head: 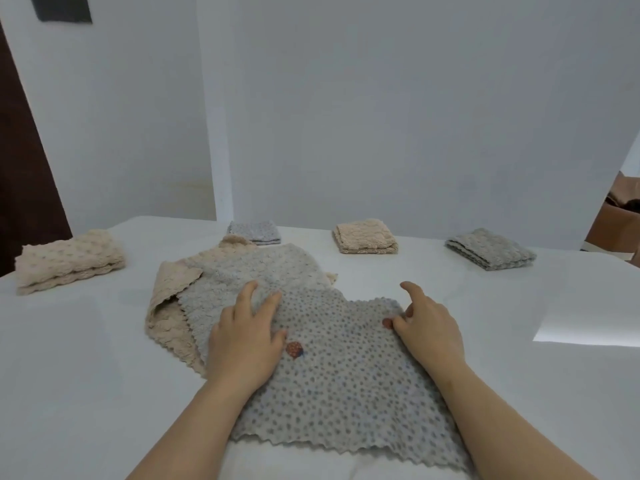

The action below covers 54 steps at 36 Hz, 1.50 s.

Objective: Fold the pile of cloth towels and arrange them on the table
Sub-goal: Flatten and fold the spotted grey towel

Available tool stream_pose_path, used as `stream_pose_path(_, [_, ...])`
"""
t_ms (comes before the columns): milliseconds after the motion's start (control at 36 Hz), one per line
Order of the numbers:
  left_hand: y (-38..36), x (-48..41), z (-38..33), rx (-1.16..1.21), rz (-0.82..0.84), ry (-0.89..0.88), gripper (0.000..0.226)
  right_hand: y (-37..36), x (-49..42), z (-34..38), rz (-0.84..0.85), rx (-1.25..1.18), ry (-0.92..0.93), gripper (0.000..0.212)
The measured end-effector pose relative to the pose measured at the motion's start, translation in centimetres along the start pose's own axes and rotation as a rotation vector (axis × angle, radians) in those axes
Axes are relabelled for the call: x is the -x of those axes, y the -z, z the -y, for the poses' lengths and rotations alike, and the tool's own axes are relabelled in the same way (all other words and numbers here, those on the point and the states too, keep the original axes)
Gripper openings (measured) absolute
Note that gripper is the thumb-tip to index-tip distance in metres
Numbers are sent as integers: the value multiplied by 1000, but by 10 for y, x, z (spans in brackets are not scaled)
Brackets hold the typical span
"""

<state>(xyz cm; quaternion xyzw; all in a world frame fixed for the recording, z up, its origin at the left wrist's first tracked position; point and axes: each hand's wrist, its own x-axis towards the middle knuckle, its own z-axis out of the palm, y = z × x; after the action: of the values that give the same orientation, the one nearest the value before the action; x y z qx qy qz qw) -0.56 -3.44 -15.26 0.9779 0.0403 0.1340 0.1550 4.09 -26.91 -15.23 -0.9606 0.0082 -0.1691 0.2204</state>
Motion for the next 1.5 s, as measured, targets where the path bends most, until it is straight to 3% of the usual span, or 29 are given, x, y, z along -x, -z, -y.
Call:
stream_pose_path(56, [1,0,0,-20,9,7,43,1,1,0,26,19,-1,55])
stream_pose_path(194, [2,0,-2,-85,95,28,42,3,7,3,127,136,5,34])
stream_pose_path(333, [3,3,0,-77,98,21,43,10,19,2,21,-80,-44,39])
stream_pose_path(444, [7,6,-3,-51,68,-11,44,16,38,-3,-35,-241,-18,28])
stream_pose_path(556, [13,14,-8,-100,47,-158,48,20,59,-2,-53,-288,62,6])
stream_pose_path(694, [17,32,-6,140,92,-407,15,20,84,2,-60,-219,285,3])
stream_pose_path(778, [16,41,0,211,81,-473,18,18,97,1,-44,-206,417,8])
stream_pose_path(861, [9,48,8,217,109,-510,26,20,103,0,12,-222,429,15])
stream_pose_path(944, [7,51,16,221,137,-510,11,23,105,0,51,-247,419,22])
stream_pose_path(1056, [11,55,20,126,235,-577,60,29,106,-1,197,-190,469,47])
stream_pose_path(1111, [15,57,20,89,321,-589,74,35,107,-1,319,-131,481,58])
stream_pose_path(1250, [25,54,23,139,309,-586,59,41,107,4,363,-14,504,90])
stream_pose_path(1361, [28,55,19,139,215,-587,11,43,105,7,278,16,531,65])
stream_pose_path(1500, [32,56,15,113,185,-558,19,41,106,7,151,64,524,33])
